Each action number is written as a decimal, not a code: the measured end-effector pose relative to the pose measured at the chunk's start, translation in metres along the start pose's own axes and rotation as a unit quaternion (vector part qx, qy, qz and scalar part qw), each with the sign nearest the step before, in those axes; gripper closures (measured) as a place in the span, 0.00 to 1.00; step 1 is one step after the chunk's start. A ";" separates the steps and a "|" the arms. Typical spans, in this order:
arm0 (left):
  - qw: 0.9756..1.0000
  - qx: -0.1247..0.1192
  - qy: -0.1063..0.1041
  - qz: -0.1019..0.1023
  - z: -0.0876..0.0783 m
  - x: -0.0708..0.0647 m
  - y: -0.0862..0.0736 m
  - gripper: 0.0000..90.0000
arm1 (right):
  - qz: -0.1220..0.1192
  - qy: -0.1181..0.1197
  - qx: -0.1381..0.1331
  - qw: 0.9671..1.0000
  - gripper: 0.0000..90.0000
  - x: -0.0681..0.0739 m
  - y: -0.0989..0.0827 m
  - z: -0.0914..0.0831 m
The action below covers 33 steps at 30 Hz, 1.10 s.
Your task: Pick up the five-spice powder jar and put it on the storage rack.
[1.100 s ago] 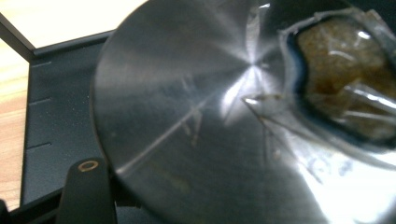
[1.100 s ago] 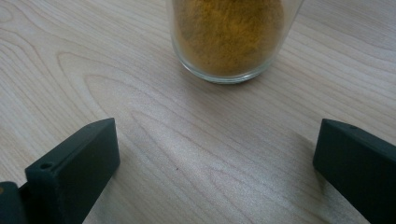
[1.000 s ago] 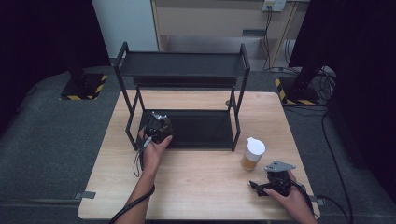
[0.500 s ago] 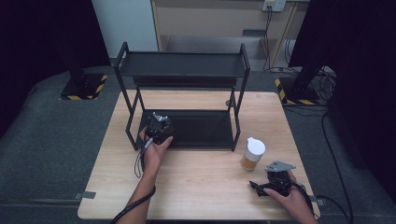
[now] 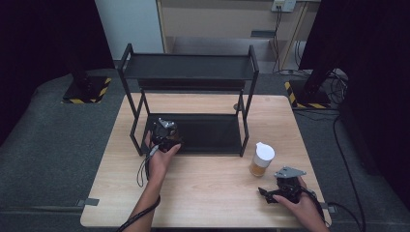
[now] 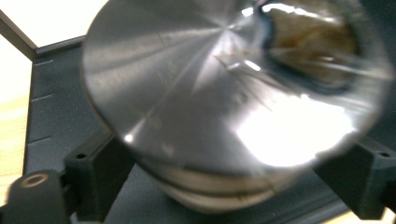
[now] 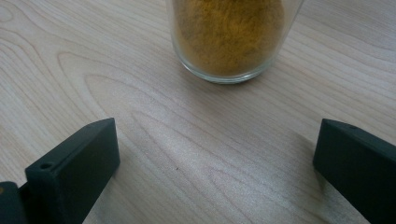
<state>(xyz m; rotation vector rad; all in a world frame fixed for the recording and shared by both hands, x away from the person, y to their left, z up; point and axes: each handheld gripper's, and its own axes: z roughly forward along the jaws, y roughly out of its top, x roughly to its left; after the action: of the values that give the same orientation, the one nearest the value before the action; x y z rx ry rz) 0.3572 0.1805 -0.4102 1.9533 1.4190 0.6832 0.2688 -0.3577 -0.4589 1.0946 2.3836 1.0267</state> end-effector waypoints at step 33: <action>1.000 -0.010 0.000 0.028 -0.058 -0.015 -0.022 0.07 | 0.000 0.000 0.000 1.000 0.02 0.000 0.000 0.000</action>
<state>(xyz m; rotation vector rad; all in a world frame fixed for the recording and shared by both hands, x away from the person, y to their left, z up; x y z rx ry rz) 0.2972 0.1815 -0.3878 1.9838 1.3578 0.7188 0.2688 -0.3576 -0.4589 1.0947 2.3834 1.0265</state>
